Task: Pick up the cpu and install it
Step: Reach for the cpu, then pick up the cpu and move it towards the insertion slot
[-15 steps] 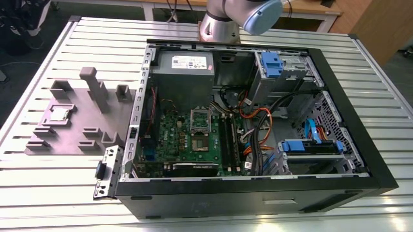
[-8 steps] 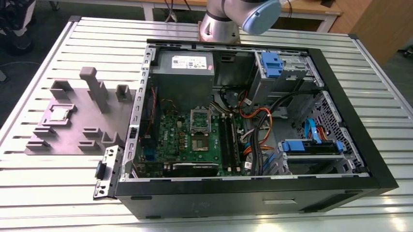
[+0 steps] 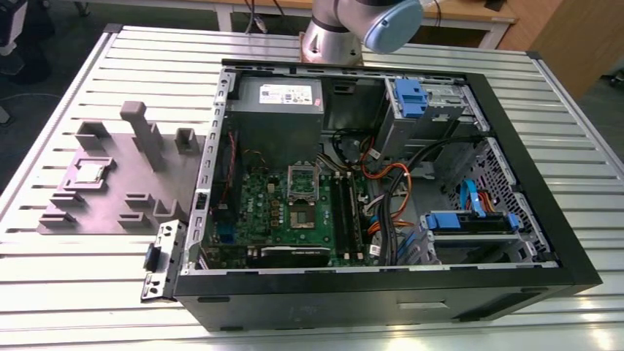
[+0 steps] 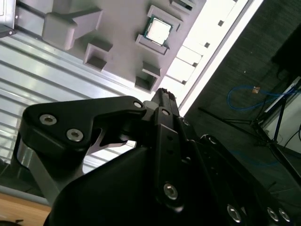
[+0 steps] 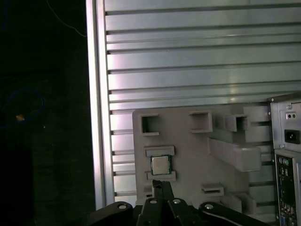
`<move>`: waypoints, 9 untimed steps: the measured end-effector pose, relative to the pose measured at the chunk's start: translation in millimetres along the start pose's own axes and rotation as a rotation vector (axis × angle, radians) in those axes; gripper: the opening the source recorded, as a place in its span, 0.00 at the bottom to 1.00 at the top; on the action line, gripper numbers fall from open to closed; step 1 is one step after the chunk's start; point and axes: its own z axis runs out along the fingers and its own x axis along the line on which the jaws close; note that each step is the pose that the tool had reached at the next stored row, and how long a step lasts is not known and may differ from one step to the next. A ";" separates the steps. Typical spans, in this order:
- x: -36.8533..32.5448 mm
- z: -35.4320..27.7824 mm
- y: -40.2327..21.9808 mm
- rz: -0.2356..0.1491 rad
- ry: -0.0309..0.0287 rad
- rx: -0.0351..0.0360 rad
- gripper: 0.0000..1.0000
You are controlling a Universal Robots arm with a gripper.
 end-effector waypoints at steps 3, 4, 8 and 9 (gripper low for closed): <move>0.7 0.2 -0.1 0.000 -0.0001 -0.0001 0.11; 1.6 0.4 -0.1 0.000 0.0000 -0.0001 0.11; 2.5 0.6 -0.2 0.000 0.0000 -0.0001 0.11; 2.6 0.5 -0.2 0.000 0.0001 0.0000 0.11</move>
